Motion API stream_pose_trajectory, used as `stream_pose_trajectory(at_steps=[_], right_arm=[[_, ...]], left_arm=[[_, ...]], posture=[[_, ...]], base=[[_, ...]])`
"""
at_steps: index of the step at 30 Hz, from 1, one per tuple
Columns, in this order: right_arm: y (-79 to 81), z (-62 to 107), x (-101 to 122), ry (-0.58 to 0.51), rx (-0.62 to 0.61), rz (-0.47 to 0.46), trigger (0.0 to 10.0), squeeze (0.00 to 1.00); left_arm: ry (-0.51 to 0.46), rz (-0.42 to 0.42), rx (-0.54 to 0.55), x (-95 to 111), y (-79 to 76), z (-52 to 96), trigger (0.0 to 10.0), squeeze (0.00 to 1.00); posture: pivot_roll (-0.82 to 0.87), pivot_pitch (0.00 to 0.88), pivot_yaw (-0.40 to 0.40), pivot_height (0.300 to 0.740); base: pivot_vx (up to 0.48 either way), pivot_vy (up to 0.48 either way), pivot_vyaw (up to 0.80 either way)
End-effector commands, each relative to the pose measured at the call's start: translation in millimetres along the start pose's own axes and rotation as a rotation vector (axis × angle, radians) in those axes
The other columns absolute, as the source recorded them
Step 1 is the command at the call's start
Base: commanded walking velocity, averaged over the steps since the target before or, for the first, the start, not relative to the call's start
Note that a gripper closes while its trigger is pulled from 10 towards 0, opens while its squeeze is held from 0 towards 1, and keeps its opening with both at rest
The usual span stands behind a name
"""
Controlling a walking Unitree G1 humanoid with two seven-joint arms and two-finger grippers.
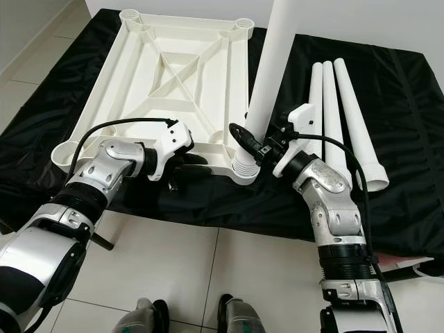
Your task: Building children table
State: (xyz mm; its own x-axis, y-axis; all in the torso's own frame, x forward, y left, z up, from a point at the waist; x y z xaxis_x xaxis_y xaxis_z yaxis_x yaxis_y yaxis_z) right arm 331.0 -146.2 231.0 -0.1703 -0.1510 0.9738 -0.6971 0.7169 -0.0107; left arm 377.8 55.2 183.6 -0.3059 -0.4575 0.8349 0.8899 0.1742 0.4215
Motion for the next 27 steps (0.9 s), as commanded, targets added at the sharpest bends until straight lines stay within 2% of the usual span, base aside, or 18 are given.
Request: stream_pose_trajectory(at_steps=[1,16,27], right_arm=[[5.0,4.9,-31,0.112,-0.004,-0.068,10.0,0.0],[16.4,10.4,-35,0.082,0.003,-0.124,10.0,0.0],[10.9,15.2,-38,0.129,0.026,-0.1,10.0,0.0]], left_arm=[[-0.008,0.019,0.097,-1,4.8,0.5,10.0,0.0],[-0.008,0.02,0.092,0,4.7,0.0,10.0,0.0],[-0.009,0.022,0.09,1,5.0,-0.4,10.0,0.0]], posture=[[-0.06,0.215,0.0,0.74],[-0.07,0.22,0.007,0.74],[-0.06,0.222,0.006,0.74]], base=[[0.0,0.0,0.0],[0.0,0.0,0.0],[0.0,0.0,0.0]])
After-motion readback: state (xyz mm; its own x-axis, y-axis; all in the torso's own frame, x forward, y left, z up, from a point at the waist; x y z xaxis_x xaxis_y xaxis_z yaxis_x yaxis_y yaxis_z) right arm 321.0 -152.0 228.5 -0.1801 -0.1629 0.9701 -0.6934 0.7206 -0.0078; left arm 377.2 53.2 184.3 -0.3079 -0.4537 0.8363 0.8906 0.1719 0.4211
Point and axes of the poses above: a point about 5 cm out from each wrist's last joint towards the gripper, its own z axis pointing back from the gripper into the wrist, its own x axis along the axis of the wrist's last joint, y = z × x, the point moved 2 cm from there along -z, pointing out of the wrist towards the gripper, and after that the axes turned 9 degrees about -z, right-handed, at the moved point
